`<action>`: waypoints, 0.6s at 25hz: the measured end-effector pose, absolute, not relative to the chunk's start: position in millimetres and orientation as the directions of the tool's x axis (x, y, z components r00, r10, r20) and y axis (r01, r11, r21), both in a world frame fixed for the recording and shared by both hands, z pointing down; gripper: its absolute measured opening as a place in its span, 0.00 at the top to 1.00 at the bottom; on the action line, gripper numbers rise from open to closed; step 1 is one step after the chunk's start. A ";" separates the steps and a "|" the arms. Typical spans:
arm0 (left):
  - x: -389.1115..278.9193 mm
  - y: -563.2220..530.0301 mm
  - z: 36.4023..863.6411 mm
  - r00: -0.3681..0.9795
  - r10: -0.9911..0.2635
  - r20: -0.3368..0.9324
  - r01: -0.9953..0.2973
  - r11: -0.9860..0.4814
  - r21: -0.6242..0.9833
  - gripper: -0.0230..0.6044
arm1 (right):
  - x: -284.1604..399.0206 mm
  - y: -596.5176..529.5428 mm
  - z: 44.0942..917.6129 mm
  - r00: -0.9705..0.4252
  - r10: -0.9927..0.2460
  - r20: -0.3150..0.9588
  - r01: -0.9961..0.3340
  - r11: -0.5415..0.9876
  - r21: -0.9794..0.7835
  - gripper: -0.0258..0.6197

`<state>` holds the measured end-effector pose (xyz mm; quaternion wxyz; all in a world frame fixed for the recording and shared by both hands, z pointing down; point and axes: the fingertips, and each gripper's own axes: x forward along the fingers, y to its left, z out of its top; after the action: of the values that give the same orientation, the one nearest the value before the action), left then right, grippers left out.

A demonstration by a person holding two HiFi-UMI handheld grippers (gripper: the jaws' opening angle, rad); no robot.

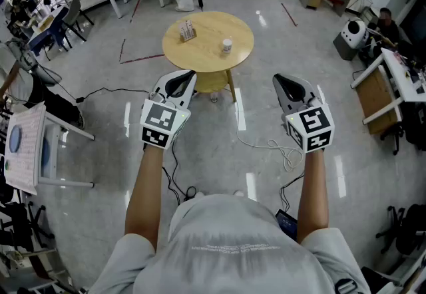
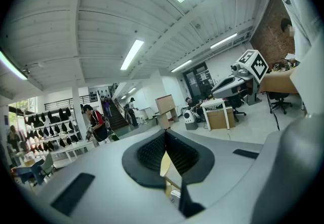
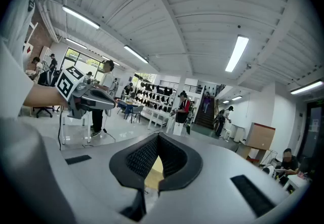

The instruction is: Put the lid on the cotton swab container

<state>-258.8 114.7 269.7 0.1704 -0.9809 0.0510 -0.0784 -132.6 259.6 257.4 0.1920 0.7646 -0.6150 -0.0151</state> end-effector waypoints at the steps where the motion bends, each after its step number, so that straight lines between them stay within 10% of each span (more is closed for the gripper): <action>1: -256.7 114.9 269.9 0.981 -0.137 0.136 -0.084 -0.936 -0.341 0.93 | -129.6 262.1 256.9 0.238 -0.949 0.207 -0.937 -0.168 0.306 0.92; 15: -207.4 174.6 302.9 0.966 -0.174 0.190 -0.118 -0.954 -0.277 0.93 | -77.6 311.9 267.6 0.127 -0.975 0.184 -0.957 -0.071 0.282 0.92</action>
<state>-207.4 174.6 302.9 0.1328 -0.9826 0.0744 -0.1067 -77.6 311.9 267.6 0.1687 0.7314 -0.6602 -0.0268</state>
